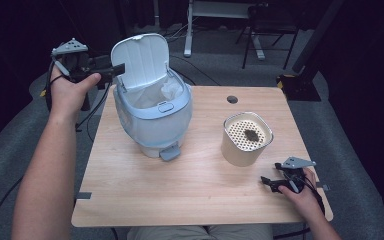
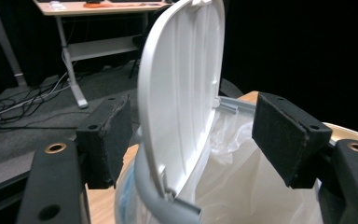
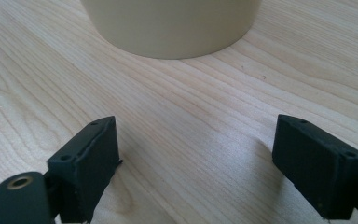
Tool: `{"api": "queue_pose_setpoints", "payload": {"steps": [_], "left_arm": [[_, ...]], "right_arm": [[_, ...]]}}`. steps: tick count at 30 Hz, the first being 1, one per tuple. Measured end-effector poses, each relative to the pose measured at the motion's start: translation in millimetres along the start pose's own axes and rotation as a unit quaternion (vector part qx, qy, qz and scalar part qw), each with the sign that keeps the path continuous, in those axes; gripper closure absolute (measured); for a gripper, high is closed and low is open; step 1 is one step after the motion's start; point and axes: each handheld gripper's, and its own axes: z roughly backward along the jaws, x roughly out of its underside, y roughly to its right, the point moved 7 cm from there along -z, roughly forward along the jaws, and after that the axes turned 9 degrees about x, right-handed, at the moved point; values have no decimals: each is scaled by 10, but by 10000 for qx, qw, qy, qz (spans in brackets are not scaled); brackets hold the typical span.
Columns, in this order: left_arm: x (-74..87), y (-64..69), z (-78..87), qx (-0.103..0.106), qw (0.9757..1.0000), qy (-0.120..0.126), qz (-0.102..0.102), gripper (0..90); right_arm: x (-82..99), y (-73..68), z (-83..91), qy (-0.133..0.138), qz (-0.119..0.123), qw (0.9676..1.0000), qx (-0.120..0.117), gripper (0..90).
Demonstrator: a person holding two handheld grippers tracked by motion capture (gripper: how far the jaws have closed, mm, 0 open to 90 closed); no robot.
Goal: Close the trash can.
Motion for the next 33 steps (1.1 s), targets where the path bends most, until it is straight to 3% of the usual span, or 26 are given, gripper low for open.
{"api": "queue_pose_setpoints", "payload": {"steps": [7, 11, 15, 16, 17, 20, 29, 30, 31, 32, 33], "left_arm": [[-27, 27, -66, -44, 9999, -119, -90, 294], [-22, 34, -38, 61, 9999, -84, -103, 324], [10, 103, -18, 211, 9995, -148, -180, 357], [38, 187, -9, 377, 9988, -229, -218, 372], [38, 187, -9, 377, 9988, -229, -218, 377], [88, 349, -4, 615, 9969, -318, -364, 362], [179, 537, -15, 903, 9941, -437, -418, 352], [209, 580, -37, 1042, 9928, -430, -403, 360], [209, 580, -37, 1042, 9928, -430, -403, 368], [253, 637, -75, 1207, 9907, -486, -405, 373], [253, 637, -75, 1207, 9907, -486, -405, 376]], "right_arm": [[0, 0, 0, 1, -2, 10000, 0, 147], [1, 0, 0, 1, 5, 10000, -2, 147], [0, -1, 0, 2, -6, 10000, -2, 147], [0, -1, 0, 1, -2, 10000, 1, 147], [0, -1, 0, 1, -2, 10000, 1, 147], [0, -2, 0, 3, -6, 10000, -1, 147], [0, -2, 0, 3, -6, 10000, -1, 147], [0, -2, 0, 4, -6, 10000, 0, 148], [0, -1, 0, 2, 2, 10000, -2, 147], [0, -2, 0, 4, -7, 10000, 0, 148], [0, -2, 1, 3, -8, 10000, 1, 148]]}}
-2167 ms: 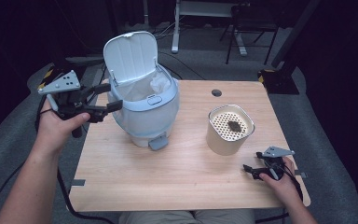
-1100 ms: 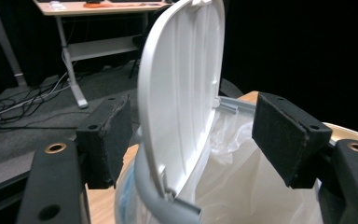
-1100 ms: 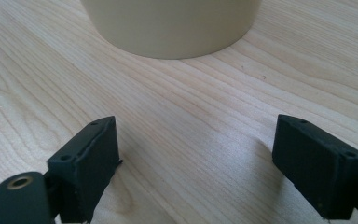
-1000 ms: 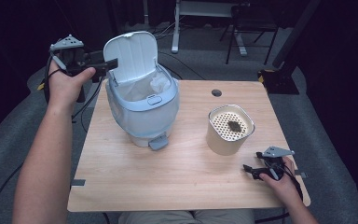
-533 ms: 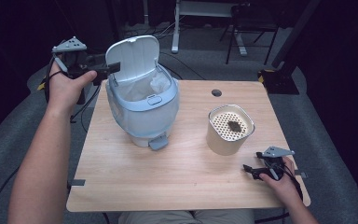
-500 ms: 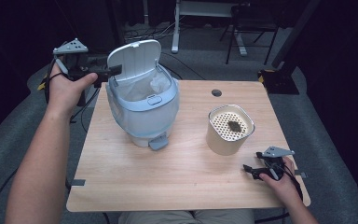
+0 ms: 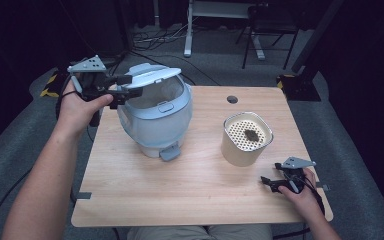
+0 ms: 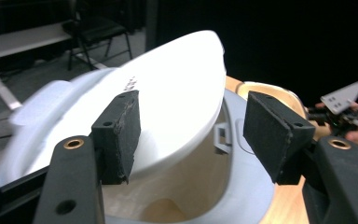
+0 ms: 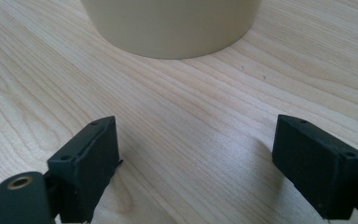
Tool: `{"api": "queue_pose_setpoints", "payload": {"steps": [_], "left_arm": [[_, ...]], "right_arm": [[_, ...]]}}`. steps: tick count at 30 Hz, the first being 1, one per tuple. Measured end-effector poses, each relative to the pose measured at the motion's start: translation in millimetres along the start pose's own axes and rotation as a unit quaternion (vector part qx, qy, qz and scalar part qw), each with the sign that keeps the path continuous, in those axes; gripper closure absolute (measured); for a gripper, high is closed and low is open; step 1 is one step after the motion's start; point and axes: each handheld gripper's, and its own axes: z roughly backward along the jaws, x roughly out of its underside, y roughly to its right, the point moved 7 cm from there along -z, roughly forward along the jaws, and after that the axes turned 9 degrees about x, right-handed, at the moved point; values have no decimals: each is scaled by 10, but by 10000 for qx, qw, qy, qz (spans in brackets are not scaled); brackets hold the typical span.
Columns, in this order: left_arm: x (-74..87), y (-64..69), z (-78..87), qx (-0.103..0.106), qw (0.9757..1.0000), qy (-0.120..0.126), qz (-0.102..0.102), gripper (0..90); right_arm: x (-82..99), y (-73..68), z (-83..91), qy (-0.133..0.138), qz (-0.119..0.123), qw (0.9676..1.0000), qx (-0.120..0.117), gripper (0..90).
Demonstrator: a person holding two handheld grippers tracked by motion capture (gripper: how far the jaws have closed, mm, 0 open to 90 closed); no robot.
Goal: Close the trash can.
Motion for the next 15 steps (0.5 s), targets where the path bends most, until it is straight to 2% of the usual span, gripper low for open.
{"api": "queue_pose_setpoints", "payload": {"steps": [3, 5, 10, 15], "left_arm": [[37, 39, -74, 122, 9999, -57, -21, 385], [59, 86, -142, 274, 9996, -97, 17, 403], [96, 118, -262, 382, 9990, -249, 24, 436], [146, 118, -413, 504, 9974, -507, 99, 504]], "right_arm": [[0, 0, 0, 0, 1, 10000, 0, 148], [0, 0, 0, 0, -1, 10000, -2, 148], [0, 0, 0, 1, -1, 10000, -2, 148], [0, 0, 0, 2, -1, 10000, -2, 149]]}}
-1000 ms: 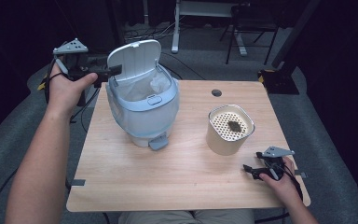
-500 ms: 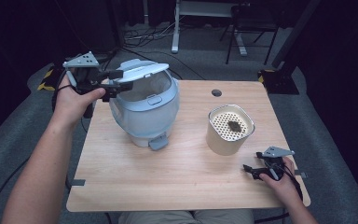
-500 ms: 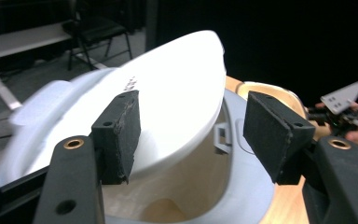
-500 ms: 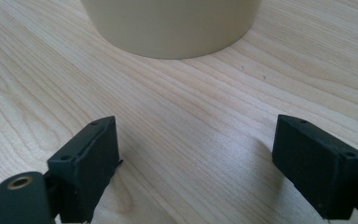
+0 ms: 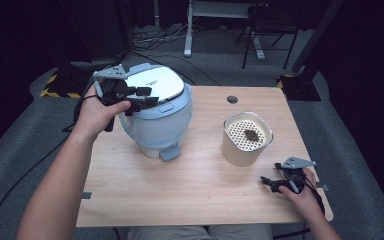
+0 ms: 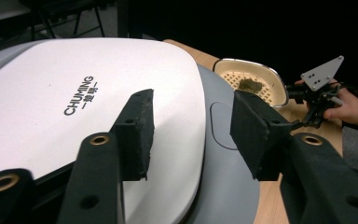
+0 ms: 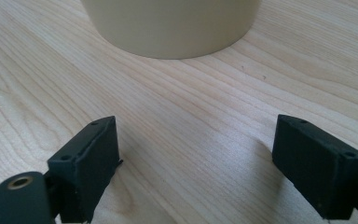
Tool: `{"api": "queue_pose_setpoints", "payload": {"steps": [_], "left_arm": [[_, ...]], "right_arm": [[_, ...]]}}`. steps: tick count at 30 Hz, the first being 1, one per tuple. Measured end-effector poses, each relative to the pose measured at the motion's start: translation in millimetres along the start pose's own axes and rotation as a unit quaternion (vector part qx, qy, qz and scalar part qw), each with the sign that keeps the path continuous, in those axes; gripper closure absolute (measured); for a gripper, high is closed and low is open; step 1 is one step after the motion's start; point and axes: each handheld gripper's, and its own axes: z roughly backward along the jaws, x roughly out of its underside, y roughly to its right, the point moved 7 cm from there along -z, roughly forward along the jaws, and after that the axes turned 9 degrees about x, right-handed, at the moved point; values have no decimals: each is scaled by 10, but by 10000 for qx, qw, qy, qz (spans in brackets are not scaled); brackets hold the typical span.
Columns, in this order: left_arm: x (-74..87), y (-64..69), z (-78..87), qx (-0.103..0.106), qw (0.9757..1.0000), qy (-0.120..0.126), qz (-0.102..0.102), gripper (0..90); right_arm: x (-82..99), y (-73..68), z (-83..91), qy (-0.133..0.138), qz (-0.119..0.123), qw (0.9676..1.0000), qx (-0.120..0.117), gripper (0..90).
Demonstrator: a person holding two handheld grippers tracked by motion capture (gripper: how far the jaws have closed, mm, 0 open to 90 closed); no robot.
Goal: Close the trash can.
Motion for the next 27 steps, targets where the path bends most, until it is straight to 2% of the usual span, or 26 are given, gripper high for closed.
{"api": "queue_pose_setpoints", "payload": {"steps": [2, 7, 8, 9, 10, 11, 12, 13, 18, 24, 25, 27], "left_arm": [[11, -15, -35, -24, 10000, -74, 16, 525], [-1, -38, -76, -72, 10000, -62, 29, 547], [-8, -64, -90, -171, 9998, -40, 11, 548], [-8, -64, -90, -171, 9998, -40, 11, 549], [-17, -122, -100, -435, 9990, -52, -123, 548], [-17, -122, -100, -435, 9990, -52, -123, 548], [-20, -149, -106, -601, 9979, -89, -239, 549], [-23, -157, -112, -670, 9972, -135, -318, 548], [-32, -149, -160, -802, 9960, -123, -386, 549], [-34, -141, -172, -846, 9955, -164, -388, 550], [-17, -140, -187, -934, 9941, -296, -462, 561], [-25, -131, -192, -1010, 9931, -348, -485, 561]], "right_arm": [[0, 0, 0, 4, 5, 10000, -2, 151], [1, -3, 2, 7, 9, 10000, -9, 152], [1, -3, 3, 8, 14, 10000, -12, 152], [1, -3, 3, 8, 14, 10000, -12, 152], [2, -3, 3, 7, 16, 10000, -12, 152], [2, -3, 3, 7, 16, 10000, -12, 152], [2, -3, 4, 5, 18, 10000, -11, 152], [3, -6, 5, 11, 19, 10000, -18, 153], [4, -7, 6, 6, 25, 10000, -19, 153], [5, -9, 8, 7, 31, 10000, -25, 153], [5, -10, 8, 8, 33, 10000, -26, 153], [5, -10, 8, 12, 38, 10000, -27, 153]]}}
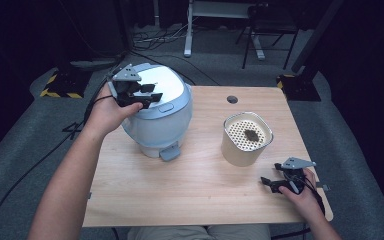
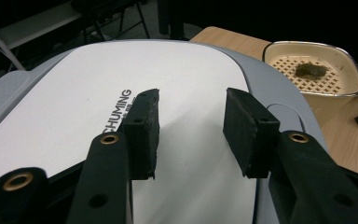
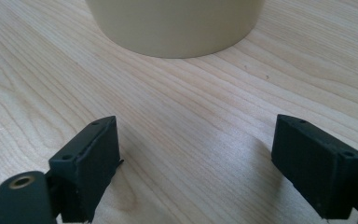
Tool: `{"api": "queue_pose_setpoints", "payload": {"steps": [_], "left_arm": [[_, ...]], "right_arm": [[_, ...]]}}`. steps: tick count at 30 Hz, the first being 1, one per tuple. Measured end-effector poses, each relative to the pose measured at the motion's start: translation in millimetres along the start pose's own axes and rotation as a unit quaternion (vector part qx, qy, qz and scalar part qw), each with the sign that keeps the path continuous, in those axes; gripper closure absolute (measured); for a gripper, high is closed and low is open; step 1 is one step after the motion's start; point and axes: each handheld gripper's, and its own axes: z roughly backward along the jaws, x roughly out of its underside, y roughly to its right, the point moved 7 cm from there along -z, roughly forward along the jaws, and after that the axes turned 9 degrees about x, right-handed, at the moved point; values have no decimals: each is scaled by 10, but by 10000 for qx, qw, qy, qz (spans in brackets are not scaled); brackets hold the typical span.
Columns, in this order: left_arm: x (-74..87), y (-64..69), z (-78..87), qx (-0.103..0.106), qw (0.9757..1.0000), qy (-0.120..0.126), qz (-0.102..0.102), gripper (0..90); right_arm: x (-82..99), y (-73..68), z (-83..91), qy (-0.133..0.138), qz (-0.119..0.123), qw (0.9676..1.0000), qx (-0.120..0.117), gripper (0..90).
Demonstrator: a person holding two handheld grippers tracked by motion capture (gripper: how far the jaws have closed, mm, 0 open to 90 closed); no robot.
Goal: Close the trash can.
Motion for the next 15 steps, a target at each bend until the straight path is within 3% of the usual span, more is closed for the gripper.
{"api": "queue_pose_setpoints", "payload": {"steps": [4, 6, 8, 9, 10, 12, 13, 15], "left_arm": [[-6, 2, -1, -26, 10000, 40, 69, 537], [-4, 13, 9, -5, 9999, 16, 148, 438], [-11, 60, 32, 115, 9997, 70, 220, 412], [-53, 150, 78, 318, 9987, 348, 183, 393], [-53, 150, 78, 318, 9987, 348, 183, 383], [-87, 363, 159, 660, 9964, 526, -20, 374], [-87, 363, 159, 660, 9964, 526, -20, 372], [-73, 594, 210, 920, 9938, 583, -205, 367]], "right_arm": [[0, -1, 1, 0, 0, 10000, 2, 154], [1, -3, 2, 1, 6, 10000, -2, 154], [1, -4, 3, -1, 4, 10000, -3, 154], [1, -4, 3, 0, 4, 10000, -2, 154], [1, -4, 3, 0, 4, 10000, -2, 154], [1, -4, 3, -1, 3, 10000, -4, 154], [1, -4, 3, -2, 4, 10000, -3, 154], [0, -5, 1, -2, -6, 10000, 1, 153]]}}
